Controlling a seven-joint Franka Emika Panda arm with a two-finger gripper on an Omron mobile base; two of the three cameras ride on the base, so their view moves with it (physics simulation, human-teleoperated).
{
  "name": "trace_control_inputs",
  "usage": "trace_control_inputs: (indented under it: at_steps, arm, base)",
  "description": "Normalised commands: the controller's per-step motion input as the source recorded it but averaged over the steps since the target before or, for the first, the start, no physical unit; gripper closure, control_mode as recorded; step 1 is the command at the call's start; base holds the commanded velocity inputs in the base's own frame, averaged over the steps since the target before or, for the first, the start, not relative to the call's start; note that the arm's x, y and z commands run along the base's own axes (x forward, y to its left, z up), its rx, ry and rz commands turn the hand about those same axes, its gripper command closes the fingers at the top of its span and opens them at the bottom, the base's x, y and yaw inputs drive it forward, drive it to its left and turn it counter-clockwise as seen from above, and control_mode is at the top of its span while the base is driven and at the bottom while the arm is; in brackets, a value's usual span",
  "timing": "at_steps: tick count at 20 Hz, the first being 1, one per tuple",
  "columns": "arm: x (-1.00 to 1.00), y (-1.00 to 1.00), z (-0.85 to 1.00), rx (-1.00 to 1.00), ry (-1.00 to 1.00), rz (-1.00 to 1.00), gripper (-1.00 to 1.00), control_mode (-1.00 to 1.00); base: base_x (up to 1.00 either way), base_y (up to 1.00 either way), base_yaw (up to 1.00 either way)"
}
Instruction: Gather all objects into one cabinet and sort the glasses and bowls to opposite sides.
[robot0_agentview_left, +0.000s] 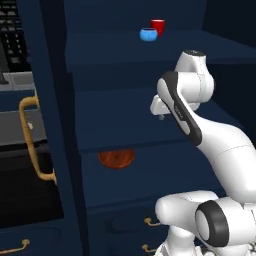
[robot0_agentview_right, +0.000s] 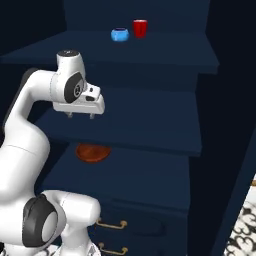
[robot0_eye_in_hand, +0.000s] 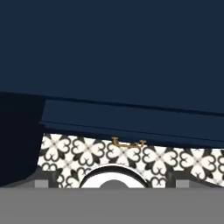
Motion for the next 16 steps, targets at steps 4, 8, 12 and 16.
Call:
trace_control_inputs:
  at_steps: [4,8,12,16]
  arm:
    - [0.00,0.00,0.00,0.00,0.00,0.00,-1.00,1.00]
    - [0.00,0.00,0.00,0.00,0.00,0.00,-1.00,1.00]
    - [0.00,0.00,0.00,0.00,0.00,0.00,-1.00,1.00]
    - [0.00,0.00,0.00,0.00,0.00,0.00,-1.00,1.00]
  base:
    - [-0.74,-0.06,0.00]
    - [-0.73,-0.04,0.00]
    - [-0.81,0.00,0.00]
    - [-0.72,-0.03,0.20]
